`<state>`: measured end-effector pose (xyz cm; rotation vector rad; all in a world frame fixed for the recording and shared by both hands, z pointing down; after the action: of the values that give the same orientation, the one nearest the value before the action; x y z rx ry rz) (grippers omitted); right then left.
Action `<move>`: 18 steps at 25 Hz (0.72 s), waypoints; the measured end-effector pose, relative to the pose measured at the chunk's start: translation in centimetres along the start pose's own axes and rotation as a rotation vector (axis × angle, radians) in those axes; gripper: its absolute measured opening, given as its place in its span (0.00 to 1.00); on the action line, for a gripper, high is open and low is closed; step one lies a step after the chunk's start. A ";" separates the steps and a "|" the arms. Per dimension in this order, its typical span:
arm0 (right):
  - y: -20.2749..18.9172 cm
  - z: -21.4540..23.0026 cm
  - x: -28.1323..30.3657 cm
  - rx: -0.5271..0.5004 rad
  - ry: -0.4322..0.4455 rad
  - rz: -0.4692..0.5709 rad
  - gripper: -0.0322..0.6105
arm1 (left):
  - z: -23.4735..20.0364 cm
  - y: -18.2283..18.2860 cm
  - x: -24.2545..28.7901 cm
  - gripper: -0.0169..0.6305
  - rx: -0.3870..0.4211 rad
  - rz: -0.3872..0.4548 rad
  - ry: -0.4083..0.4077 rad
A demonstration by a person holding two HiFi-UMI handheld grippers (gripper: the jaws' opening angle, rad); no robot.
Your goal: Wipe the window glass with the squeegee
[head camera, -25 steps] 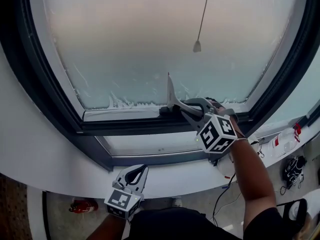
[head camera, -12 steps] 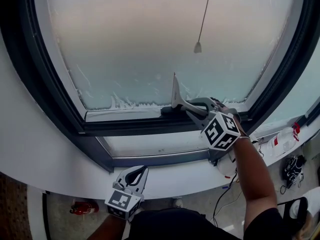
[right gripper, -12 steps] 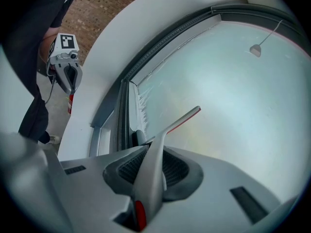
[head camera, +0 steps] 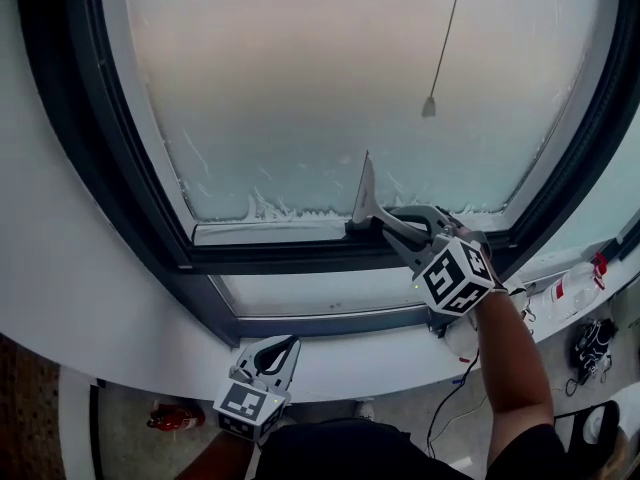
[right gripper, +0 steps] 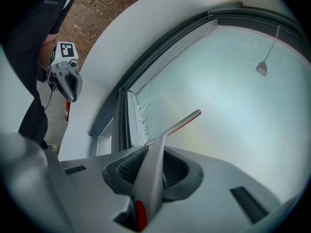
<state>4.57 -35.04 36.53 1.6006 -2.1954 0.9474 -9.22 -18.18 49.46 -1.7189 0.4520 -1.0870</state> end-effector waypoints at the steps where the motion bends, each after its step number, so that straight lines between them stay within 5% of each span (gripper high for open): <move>1: 1.1 -0.2 -0.1 0.000 0.000 0.021 0.16 | -0.3 -0.1 -0.3 0.03 0.001 0.000 0.003; 18: 27.9 -1.1 4.7 -0.210 0.002 0.331 0.16 | -7.2 -3.6 -9.1 0.03 -0.127 0.004 0.238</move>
<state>-22.98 -32.84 30.30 1.1666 -2.5116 0.7640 -20.63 -14.03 49.10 -1.7033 0.6858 -1.2898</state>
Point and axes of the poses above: the fingertips, and each gripper's own axes: x forward along the fingers, z to its right, y out of its top, the point moved 2 cm from there along -x, backward along the fingers, and after that the axes turned 15 degrees about -z, right-handed, at the moved point
